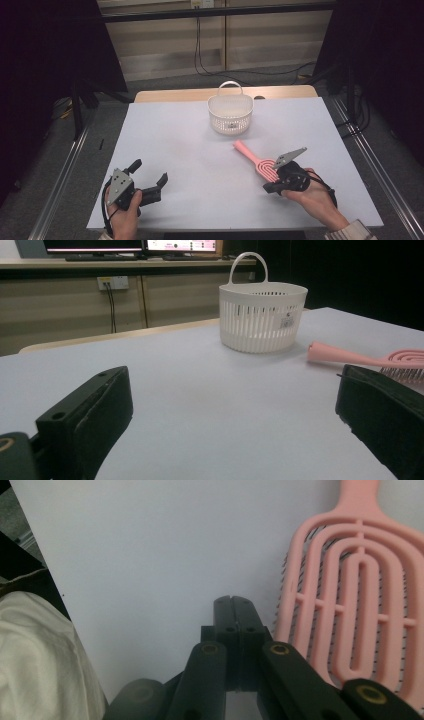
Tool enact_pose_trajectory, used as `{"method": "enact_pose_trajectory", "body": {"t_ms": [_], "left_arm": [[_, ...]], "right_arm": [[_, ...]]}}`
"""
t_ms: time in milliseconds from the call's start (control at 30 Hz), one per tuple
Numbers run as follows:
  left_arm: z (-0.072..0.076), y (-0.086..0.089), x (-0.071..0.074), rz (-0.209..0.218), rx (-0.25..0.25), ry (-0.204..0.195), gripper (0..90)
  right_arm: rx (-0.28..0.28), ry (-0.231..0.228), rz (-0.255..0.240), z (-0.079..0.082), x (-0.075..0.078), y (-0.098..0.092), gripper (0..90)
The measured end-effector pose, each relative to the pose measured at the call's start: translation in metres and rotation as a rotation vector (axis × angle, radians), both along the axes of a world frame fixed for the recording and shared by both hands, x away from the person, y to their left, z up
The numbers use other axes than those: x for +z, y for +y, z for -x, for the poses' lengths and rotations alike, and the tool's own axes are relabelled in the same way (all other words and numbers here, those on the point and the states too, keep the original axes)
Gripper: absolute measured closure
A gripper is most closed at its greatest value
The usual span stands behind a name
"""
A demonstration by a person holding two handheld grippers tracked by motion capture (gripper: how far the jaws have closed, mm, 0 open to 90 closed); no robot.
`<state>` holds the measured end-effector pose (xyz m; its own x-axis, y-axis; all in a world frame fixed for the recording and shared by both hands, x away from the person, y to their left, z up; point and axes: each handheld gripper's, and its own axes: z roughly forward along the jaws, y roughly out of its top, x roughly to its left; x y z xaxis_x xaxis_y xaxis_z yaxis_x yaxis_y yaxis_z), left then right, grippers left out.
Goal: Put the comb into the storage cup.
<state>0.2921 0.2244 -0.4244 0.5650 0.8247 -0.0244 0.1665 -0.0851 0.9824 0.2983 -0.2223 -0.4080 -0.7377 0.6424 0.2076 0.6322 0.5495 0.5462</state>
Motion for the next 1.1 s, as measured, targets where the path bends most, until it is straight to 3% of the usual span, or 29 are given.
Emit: {"method": "enact_pose_trajectory", "body": {"t_ms": [200,567,600,700,800,1000,1100], "left_arm": [[0.0,0.0,0.0,-0.001,-0.001,0.001,2.0],[0.0,0.0,0.0,-0.003,-0.003,0.001,2.0],[0.0,0.0,0.0,-0.003,-0.003,0.001,2.0],[-0.001,0.0,0.0,-0.003,-0.007,0.001,2.0],[0.0,0.0,0.0,-0.001,-0.006,0.001,2.0],[0.0,0.0,0.0,-0.001,-0.005,0.002,2.0],[0.0,0.0,0.0,-0.001,-0.006,0.003,2.0]], "right_arm": [[-0.008,-0.038,-0.028,0.0,0.008,-0.005,90.0],[-0.005,-0.025,-0.05,-0.003,0.002,-0.007,90.0],[-0.002,-0.033,-0.055,-0.003,0.003,-0.007,90.0],[0.014,-0.117,-0.109,-0.002,0.012,-0.008,90.0],[-0.004,-0.138,-0.132,-0.004,0.018,-0.012,89.9],[-0.065,-0.15,-0.145,-0.009,0.019,-0.023,75.6],[-0.069,-0.183,-0.156,-0.008,0.022,-0.025,70.0]]}}
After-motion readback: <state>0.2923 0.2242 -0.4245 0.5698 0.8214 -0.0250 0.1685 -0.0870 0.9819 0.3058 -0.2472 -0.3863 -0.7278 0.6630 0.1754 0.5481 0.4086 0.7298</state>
